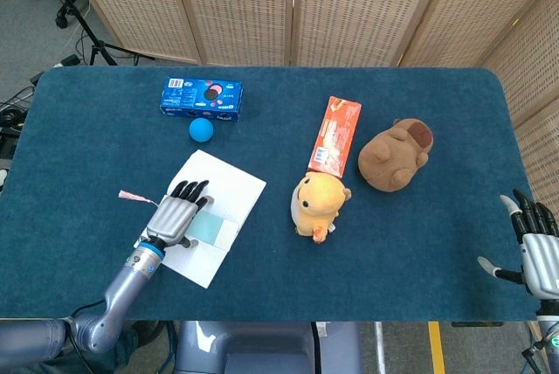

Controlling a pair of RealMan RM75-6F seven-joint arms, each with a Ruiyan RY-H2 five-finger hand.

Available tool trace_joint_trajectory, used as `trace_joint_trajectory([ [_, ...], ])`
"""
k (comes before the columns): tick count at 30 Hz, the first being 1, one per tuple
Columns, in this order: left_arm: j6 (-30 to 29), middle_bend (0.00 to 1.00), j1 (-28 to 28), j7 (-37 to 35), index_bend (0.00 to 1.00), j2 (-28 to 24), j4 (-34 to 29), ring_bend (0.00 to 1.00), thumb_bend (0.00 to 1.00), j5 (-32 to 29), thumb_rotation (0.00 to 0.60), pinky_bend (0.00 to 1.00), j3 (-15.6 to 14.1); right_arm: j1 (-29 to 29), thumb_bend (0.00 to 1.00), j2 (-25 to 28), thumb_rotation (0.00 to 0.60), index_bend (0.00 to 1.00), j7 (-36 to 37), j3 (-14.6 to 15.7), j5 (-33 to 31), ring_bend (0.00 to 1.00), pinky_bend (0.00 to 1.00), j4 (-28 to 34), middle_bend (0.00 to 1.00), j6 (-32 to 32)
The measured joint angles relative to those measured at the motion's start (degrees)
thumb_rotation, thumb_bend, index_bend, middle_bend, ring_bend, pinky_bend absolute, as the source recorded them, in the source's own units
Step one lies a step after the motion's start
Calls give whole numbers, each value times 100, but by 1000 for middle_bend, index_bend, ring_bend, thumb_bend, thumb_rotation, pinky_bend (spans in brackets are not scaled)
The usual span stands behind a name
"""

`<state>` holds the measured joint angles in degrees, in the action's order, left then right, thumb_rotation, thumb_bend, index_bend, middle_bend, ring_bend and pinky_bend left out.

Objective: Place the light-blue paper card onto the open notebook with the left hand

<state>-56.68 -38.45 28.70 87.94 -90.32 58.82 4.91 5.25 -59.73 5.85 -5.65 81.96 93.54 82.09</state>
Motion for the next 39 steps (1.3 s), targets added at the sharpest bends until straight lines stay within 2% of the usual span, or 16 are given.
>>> trace_joint_trajectory([
  [7,-18,0,24,-125,92,-143,-131,0,59,97,600,0,-15,-13,0,19,600,2,94,-11,-1,0,0,-16,0,20],
  [8,-21,0,30,-160,92,-182,-179,0,131,119,600,0,-12,-15,0,23,600,2,107,-13,-1,0,0,-20,0,22],
  [10,-34,0,51,-272,92,-288,-299,0,412,225,600,0,-14,-16,0,25,600,2,120,-14,1,0,0,-25,0,23],
  [11,-40,0,63,-333,92,-339,-350,0,631,300,600,0,-21,-15,0,25,600,2,124,-14,2,0,0,-28,0,21],
  [12,-46,0,78,-405,92,-395,-399,0,805,393,600,0,-34,-13,0,25,600,2,123,-14,2,0,0,-30,0,17],
  [13,-47,0,99,-522,92,-480,-466,0,907,545,600,0,-63,-11,0,24,600,2,122,-14,2,0,0,-31,0,14],
  [15,-36,0,134,-764,92,-619,-563,0,990,802,600,0,-124,-7,0,21,600,2,111,-10,11,0,0,-26,0,10],
  [20,240,0,176,-1736,92,-1161,-796,0,1000,1534,600,0,-398,-7,0,13,600,2,68,7,37,0,0,-3,0,11],
  [25,685,0,142,-2161,92,-1645,-913,0,1000,1997,600,0,-720,-3,0,18,600,2,62,8,19,0,0,2,0,-13],
  [39,844,0,141,-2456,93,-1499,-604,0,1000,2122,600,0,-802,24,0,19,600,2,30,11,-16,0,0,14,0,-83],
])
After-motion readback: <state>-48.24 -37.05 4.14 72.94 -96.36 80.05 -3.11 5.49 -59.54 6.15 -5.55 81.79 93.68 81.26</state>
